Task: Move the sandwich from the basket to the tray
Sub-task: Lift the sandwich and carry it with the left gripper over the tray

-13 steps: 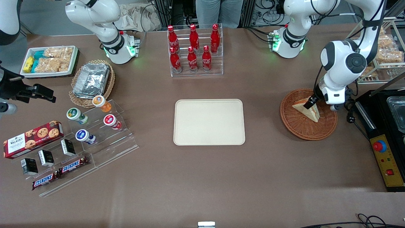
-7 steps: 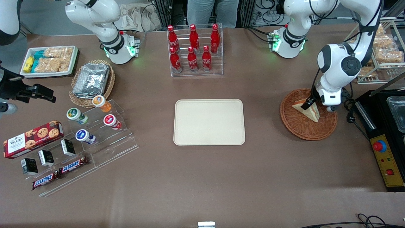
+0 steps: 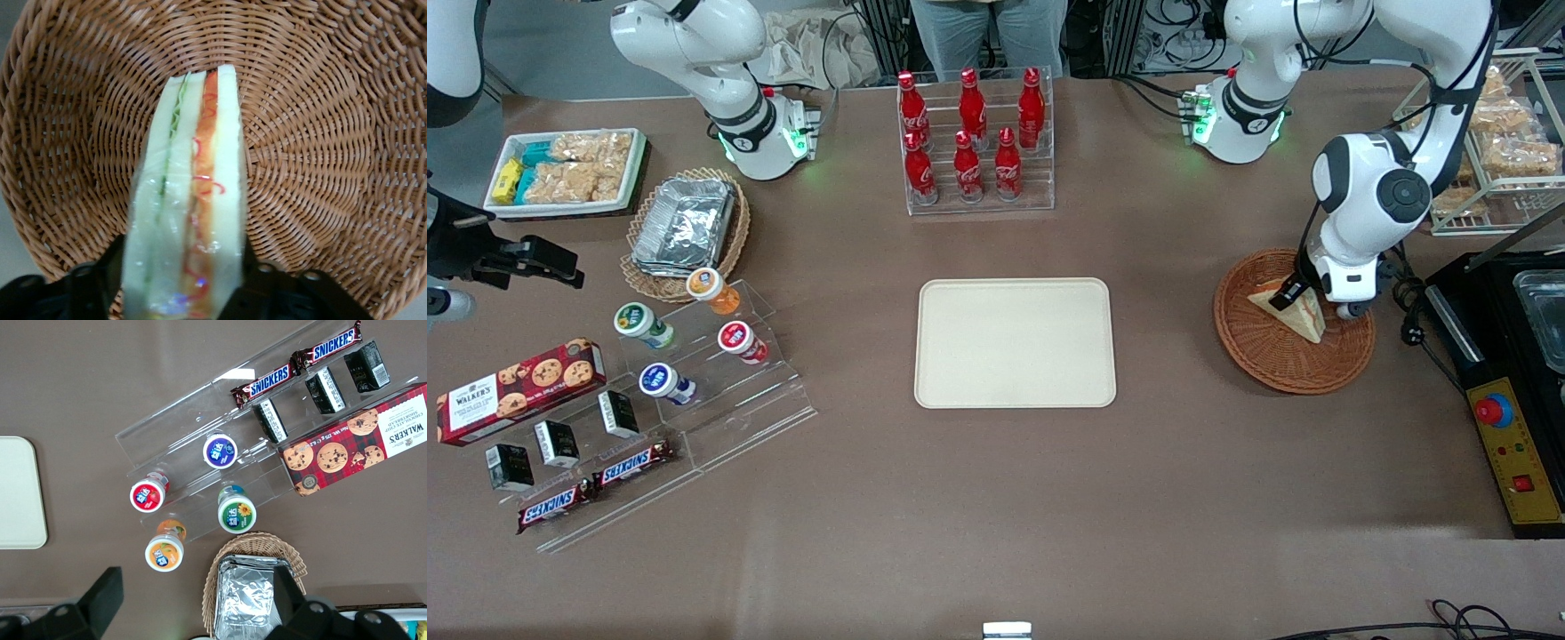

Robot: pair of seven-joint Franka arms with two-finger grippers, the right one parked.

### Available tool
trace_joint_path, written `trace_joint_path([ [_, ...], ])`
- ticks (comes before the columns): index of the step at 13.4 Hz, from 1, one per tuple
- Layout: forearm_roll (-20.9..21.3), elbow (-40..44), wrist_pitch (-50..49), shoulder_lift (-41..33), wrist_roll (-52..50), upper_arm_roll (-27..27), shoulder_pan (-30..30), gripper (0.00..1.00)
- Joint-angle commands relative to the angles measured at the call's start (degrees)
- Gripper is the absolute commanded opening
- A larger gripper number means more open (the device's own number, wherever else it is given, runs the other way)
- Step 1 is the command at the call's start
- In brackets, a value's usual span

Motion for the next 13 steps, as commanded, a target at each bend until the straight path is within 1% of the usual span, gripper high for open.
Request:
trace_joint_path([
  [1,1.2,-0.8,2.1,-0.1,-1.4,-0.1,0.4,0.25],
  [2,1.2,-0.6,2.1,-0.1,-1.4,-0.1,0.4,0.03],
  [3,1.2,-0.5,2.0,-0.8,-1.4,-0.2,0.4,0.0],
  [5,1.1,-0.1,0.6,-3.0,-0.7,-0.3,0.1,0.0],
  [7,1.2,0.8,-2.9,-6.2,-0.1,-0.6,-0.4,0.0],
  [11,1.1,5.4,-13.1,-10.9,4.0,-1.2,-0.6,0.0],
  [13,1.0,8.1,-16.7,-12.1,4.0,-1.7,-3.0,0.0],
])
